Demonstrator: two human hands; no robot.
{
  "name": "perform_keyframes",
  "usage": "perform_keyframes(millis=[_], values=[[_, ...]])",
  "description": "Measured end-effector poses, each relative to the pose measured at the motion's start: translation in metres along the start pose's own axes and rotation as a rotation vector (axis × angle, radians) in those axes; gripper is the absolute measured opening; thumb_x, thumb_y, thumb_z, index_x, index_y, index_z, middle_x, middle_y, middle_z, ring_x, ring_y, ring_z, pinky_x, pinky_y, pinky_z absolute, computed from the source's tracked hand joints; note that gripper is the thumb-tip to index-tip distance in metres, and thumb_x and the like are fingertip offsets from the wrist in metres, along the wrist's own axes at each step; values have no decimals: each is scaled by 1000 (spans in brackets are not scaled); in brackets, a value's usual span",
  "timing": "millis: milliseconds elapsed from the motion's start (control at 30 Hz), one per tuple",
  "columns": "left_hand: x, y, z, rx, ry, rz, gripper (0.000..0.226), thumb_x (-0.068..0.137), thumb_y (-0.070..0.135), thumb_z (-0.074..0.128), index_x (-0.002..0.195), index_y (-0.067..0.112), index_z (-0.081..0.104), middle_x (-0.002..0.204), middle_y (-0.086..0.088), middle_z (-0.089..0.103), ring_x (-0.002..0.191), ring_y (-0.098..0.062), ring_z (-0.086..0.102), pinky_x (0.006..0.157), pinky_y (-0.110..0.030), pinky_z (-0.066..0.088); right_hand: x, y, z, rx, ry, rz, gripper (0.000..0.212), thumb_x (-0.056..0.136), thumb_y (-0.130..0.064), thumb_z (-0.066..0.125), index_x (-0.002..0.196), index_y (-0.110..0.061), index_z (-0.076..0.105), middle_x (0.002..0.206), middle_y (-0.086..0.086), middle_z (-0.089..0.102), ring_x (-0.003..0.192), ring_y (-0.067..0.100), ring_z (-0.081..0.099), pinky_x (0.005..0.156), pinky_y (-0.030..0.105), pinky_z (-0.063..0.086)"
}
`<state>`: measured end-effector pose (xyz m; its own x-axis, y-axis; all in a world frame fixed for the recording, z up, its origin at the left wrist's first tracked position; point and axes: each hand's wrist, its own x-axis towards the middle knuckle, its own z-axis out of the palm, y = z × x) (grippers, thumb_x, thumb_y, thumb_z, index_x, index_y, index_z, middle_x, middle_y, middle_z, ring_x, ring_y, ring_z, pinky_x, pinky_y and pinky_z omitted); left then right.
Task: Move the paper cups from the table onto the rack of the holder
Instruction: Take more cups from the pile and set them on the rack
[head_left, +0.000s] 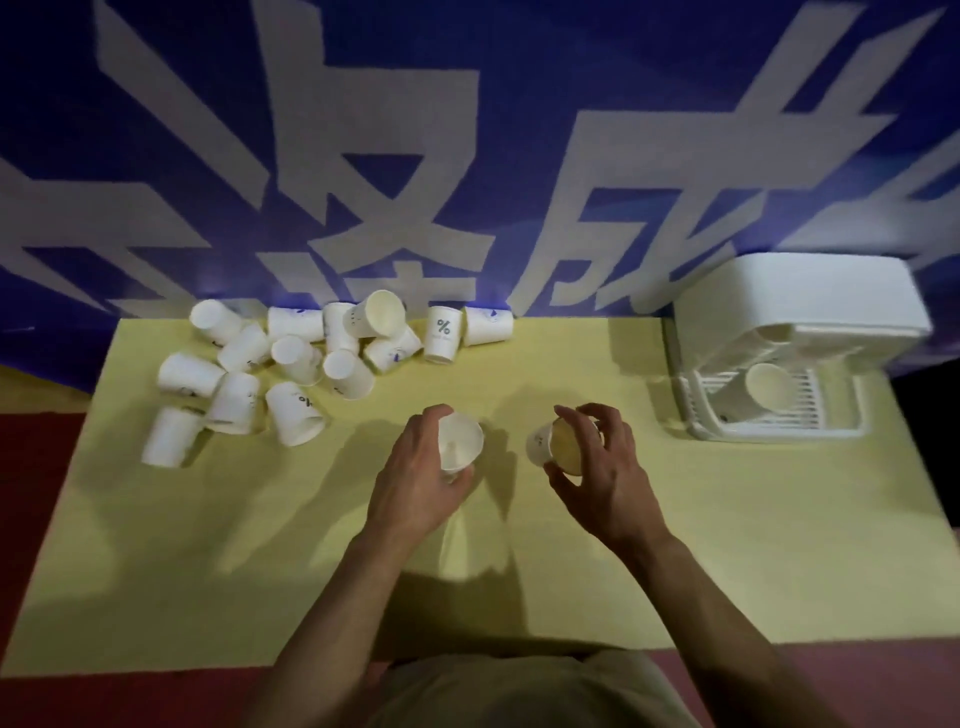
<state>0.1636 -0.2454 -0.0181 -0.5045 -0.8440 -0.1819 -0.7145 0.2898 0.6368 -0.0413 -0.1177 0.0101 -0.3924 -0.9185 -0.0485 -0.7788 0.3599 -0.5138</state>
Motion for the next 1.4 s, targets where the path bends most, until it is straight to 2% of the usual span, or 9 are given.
perform_keyframes(millis=[100,267,400,533,700,867,1133,1267,1400], values=[[-1,52,31,26,-42,96,73,82,40,72,143,48,32,127,11,47,110,-17,54,77,-40,56,-17,45,-30,17,25,39,68,84,-25,80,144,-22,50,138,8,42,119,32,50,67,49,62],[-1,139,88,10,-102,98,68,83,43,71,140,44,34,134,14,44,114,-15,52,80,-36,54,-38,122,-81,33,39,50,67,86,-30,79,146,-26,49,140,7,41,125,30,49,70,47,63],[4,205,133,-48,-56,124,67,83,43,73,137,38,33,134,12,44,114,-12,48,85,-30,47,-53,185,-114,84,47,38,65,87,-31,77,145,-24,49,140,5,41,122,29,52,72,46,62],[16,270,170,-86,11,206,66,83,31,75,136,34,36,131,11,42,118,-12,47,94,-29,46,-62,236,-143,122,62,25,66,86,-30,74,146,-26,47,142,3,41,123,27,50,72,46,61],[41,325,200,-68,37,302,65,84,33,78,137,37,40,131,16,40,117,-6,48,94,-22,45,-67,282,-172,177,86,33,66,89,-31,72,148,-28,44,143,3,38,126,26,48,80,45,61],[62,351,224,-8,32,317,65,84,32,80,136,42,42,130,14,41,122,-9,49,93,-21,44,-61,309,-185,215,99,53,66,91,-34,72,149,-31,43,144,0,38,127,24,50,75,43,62],[77,366,252,62,4,298,61,85,29,79,136,32,46,137,9,42,126,-17,50,98,-32,50,-51,341,-193,236,97,74,64,91,-38,71,149,-34,43,144,-3,37,126,22,52,77,42,62],[83,362,269,152,-24,240,68,82,30,83,139,30,46,137,8,42,126,-21,49,95,-40,54,-44,353,-195,238,111,98,65,91,-37,72,149,-36,43,145,-4,37,126,19,52,81,41,62],[90,354,285,230,-32,178,74,78,32,86,141,29,48,140,6,44,124,-24,46,102,-38,48,-36,359,-197,222,111,76,64,92,-39,72,149,-34,43,147,-3,38,125,19,53,76,40,62]])
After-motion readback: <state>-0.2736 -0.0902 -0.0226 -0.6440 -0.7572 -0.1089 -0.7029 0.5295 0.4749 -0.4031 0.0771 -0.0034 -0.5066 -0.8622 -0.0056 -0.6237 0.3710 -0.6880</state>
